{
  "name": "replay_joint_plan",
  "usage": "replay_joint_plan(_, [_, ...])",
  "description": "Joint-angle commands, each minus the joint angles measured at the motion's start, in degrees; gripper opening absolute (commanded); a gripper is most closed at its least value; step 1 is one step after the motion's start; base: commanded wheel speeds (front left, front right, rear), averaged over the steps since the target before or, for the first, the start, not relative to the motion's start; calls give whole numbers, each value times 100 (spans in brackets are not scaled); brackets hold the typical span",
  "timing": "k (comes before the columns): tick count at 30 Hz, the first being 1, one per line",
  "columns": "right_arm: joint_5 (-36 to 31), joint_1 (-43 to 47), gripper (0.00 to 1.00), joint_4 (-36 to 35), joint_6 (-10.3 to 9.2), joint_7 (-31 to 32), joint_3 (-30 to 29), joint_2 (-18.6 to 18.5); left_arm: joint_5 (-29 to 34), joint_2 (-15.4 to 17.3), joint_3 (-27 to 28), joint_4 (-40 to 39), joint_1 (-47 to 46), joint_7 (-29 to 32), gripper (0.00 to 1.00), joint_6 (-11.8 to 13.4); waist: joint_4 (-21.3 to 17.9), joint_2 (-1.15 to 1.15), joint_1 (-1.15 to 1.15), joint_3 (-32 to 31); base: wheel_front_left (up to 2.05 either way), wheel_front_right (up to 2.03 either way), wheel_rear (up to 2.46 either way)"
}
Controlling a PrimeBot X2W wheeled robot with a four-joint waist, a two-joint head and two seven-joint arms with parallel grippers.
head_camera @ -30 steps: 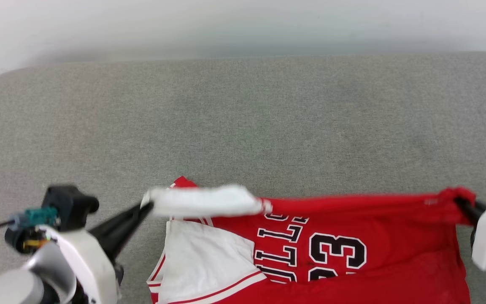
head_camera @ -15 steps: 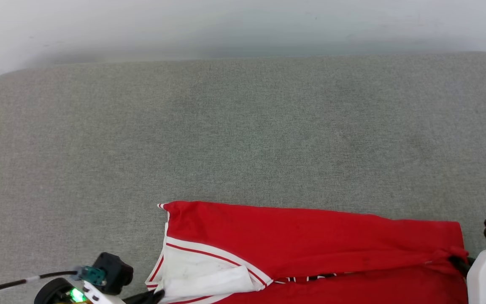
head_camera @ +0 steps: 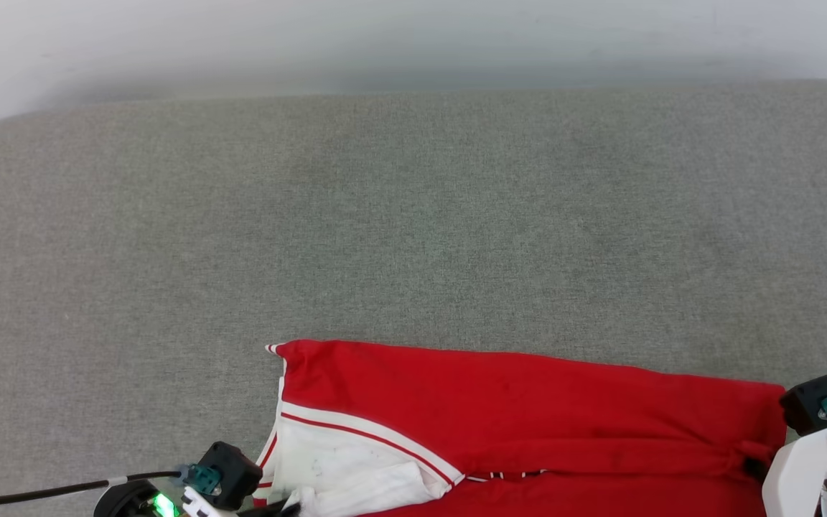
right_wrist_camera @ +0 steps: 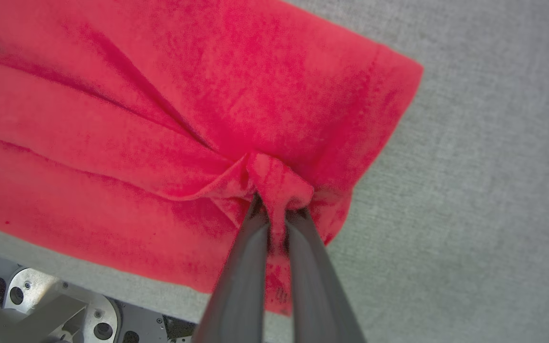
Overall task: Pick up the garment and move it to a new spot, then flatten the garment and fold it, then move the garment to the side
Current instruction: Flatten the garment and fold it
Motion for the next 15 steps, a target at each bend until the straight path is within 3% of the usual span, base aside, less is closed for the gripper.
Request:
replay_joint_plan(1, [24,-58,100,62,-2,-32,72,33,28,-68,22,43,-36,-83,100,22,3,0,0,-47,0,0,0])
replay_joint_plan(9, [318,-93,100,-425,-2,-43,-345,145,-7,-129,410,-173,162,-950,100,402,-9,0,0,-542,0,0,0])
replay_joint_plan(15, [301,-78,100,-903,-2,174,-888,384,-172,-205,1111,-472,388,-1971,100,934,-23,0,0,-750,0,0,0])
